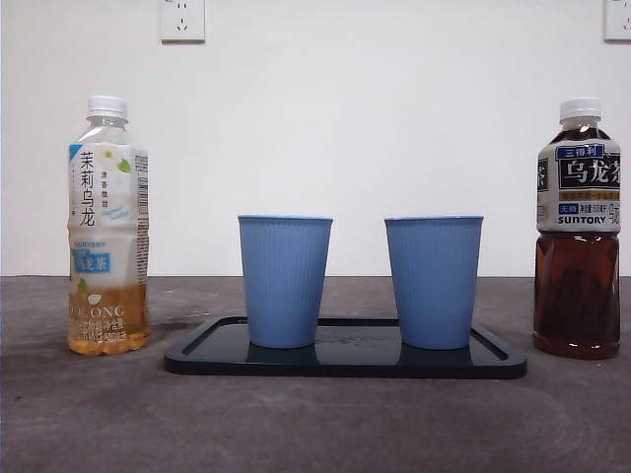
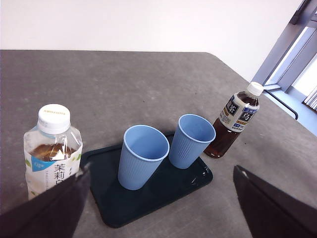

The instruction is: Pour the drink into the cup

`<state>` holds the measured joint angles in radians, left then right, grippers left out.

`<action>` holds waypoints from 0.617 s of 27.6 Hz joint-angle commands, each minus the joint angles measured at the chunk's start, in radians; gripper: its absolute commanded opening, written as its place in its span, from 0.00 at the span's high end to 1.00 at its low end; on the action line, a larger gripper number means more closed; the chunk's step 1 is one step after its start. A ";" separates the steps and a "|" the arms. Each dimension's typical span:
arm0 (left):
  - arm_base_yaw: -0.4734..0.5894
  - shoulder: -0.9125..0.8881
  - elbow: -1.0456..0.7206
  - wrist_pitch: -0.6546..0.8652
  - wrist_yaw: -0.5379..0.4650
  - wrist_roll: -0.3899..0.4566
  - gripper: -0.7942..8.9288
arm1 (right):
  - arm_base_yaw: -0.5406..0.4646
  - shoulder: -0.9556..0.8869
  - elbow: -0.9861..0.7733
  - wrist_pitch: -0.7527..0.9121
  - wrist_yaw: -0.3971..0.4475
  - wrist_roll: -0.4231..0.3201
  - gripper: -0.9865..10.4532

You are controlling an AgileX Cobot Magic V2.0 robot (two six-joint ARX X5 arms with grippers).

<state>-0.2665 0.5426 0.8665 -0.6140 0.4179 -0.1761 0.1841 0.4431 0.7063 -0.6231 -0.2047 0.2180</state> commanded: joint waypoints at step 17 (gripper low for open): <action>-0.020 0.013 0.011 0.000 0.002 0.091 0.44 | 0.006 0.090 -0.515 0.778 0.104 0.079 0.43</action>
<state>-0.2806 0.5495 0.8665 -0.6239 0.4179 -0.1108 0.1844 0.5163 0.1951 0.1246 -0.1028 0.3141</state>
